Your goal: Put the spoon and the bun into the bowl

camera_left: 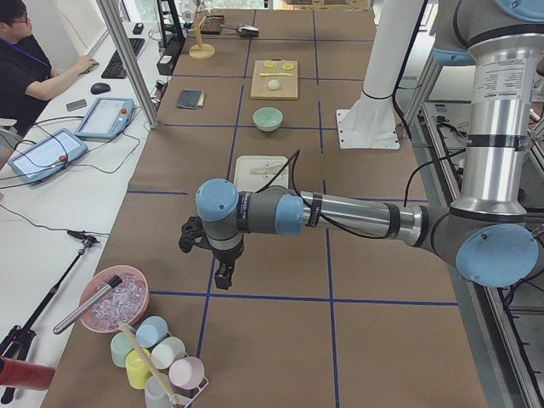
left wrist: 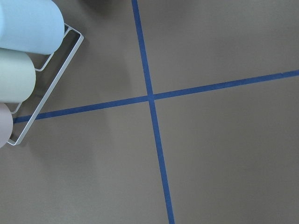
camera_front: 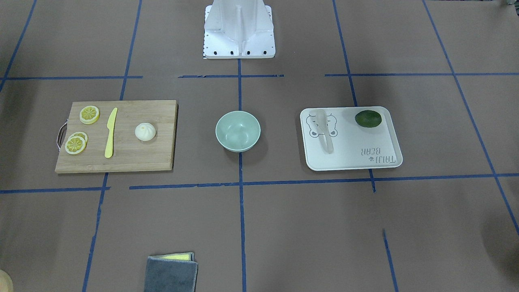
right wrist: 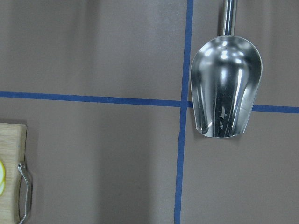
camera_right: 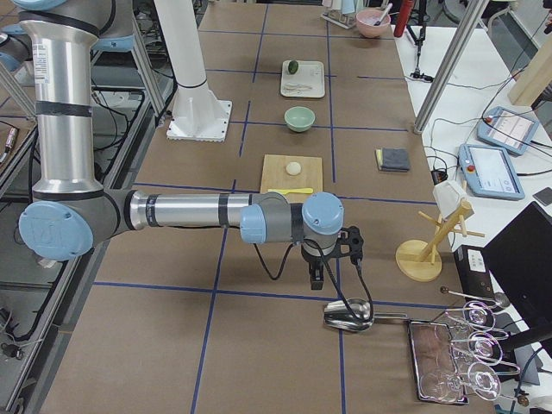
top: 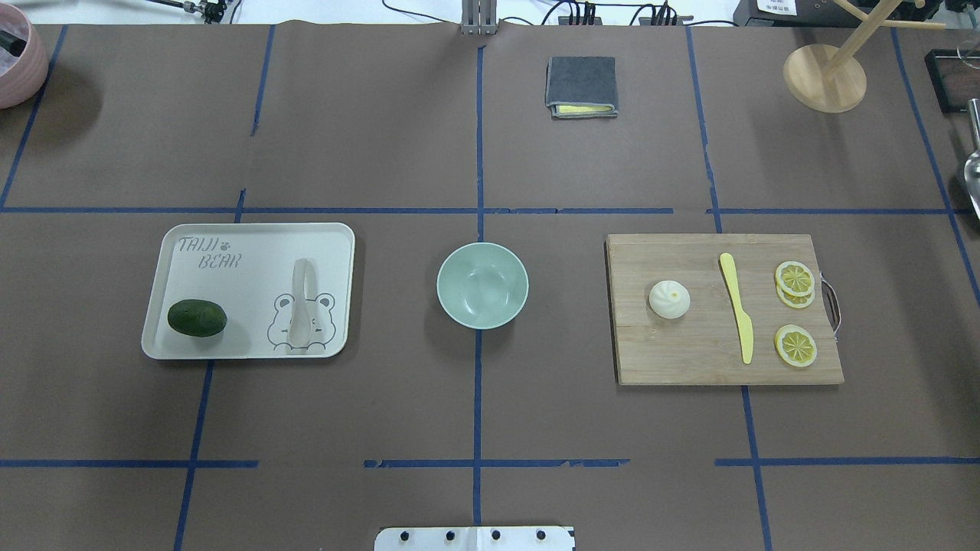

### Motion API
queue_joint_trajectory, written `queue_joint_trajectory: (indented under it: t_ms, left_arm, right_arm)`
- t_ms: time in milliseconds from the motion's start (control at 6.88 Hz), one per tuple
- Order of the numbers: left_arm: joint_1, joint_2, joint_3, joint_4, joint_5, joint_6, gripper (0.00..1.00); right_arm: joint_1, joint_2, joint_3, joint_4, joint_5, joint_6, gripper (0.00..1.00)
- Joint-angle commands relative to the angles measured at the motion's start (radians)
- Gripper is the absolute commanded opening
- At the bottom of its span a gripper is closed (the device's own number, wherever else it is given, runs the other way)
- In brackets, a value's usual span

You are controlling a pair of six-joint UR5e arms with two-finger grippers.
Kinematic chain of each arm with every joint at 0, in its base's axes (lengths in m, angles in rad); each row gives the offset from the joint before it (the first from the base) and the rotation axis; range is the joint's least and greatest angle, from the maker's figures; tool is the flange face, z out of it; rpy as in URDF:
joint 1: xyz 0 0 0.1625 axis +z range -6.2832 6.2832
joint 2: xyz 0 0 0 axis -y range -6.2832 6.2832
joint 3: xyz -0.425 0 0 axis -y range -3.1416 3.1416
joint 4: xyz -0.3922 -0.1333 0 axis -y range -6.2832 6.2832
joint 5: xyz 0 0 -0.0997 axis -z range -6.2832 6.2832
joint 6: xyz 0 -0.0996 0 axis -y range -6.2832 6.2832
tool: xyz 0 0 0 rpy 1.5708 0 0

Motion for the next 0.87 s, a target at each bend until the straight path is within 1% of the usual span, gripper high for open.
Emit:
queue_joint_trajectory:
  t_ms: [0, 145, 291, 436, 582, 727]
  left_arm:
    - [0.002, -0.002, -0.005, -0.002, 0.001, -0.001, 1.0]
    - [0.005, -0.012, -0.021, -0.002, 0.001, -0.016, 1.0]
    - [0.026, -0.047, -0.083, -0.002, 0.001, -0.085, 1.0]
    - [0.11, -0.081, -0.17, 0.001, 0.005, -0.223, 1.0]
    - [0.232, -0.084, -0.256, -0.004, 0.003, -0.422, 1.0]
    - [0.343, -0.084, -0.298, -0.122, 0.004, -0.631, 1.0]
  right_arm:
    - [0.001, 0.0, 0.005, 0.006, -0.001, 0.011, 1.0]
    - [0.001, 0.001, 0.005, 0.007, 0.0, 0.01, 1.0]
    - [0.001, 0.003, 0.005, 0.007, -0.003, 0.011, 1.0]
    - [0.001, 0.007, 0.017, 0.009, -0.003, 0.022, 1.0]
    - [-0.001, 0.017, 0.026, 0.009, -0.005, 0.059, 1.0]
    - [-0.001, 0.027, 0.026, 0.007, -0.003, 0.062, 1.0]
